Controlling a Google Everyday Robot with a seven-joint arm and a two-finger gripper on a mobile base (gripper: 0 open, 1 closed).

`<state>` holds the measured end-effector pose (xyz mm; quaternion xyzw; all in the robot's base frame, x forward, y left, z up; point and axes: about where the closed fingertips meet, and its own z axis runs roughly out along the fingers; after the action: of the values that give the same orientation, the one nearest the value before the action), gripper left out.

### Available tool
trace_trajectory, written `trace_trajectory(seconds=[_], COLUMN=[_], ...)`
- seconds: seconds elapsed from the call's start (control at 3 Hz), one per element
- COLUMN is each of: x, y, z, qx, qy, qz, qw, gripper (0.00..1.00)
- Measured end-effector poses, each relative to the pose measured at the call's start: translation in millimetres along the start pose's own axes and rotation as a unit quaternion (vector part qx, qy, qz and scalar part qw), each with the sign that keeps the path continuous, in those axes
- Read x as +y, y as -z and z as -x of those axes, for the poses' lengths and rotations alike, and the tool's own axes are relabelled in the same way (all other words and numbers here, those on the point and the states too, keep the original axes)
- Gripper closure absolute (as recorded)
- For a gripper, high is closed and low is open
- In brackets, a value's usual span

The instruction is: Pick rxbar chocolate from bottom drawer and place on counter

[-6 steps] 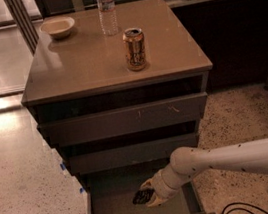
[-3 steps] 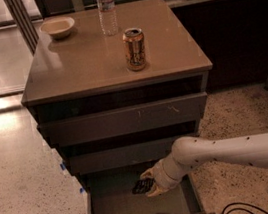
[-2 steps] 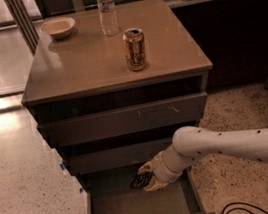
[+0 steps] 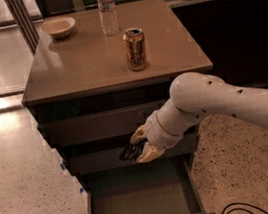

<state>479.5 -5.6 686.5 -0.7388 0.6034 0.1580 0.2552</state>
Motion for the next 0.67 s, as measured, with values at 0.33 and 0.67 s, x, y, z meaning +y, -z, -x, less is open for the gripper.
trace_trajectory(seconds=[0.33, 0.67], x=[-8.8, -8.9], y=[37.3, 37.5], z=[29.4, 29.4], qx=[0.009, 0.009], qy=[0.012, 0.012], qz=[-0.006, -0.006], qw=[0.9999, 0.9999], gripper=[1.0, 1.0])
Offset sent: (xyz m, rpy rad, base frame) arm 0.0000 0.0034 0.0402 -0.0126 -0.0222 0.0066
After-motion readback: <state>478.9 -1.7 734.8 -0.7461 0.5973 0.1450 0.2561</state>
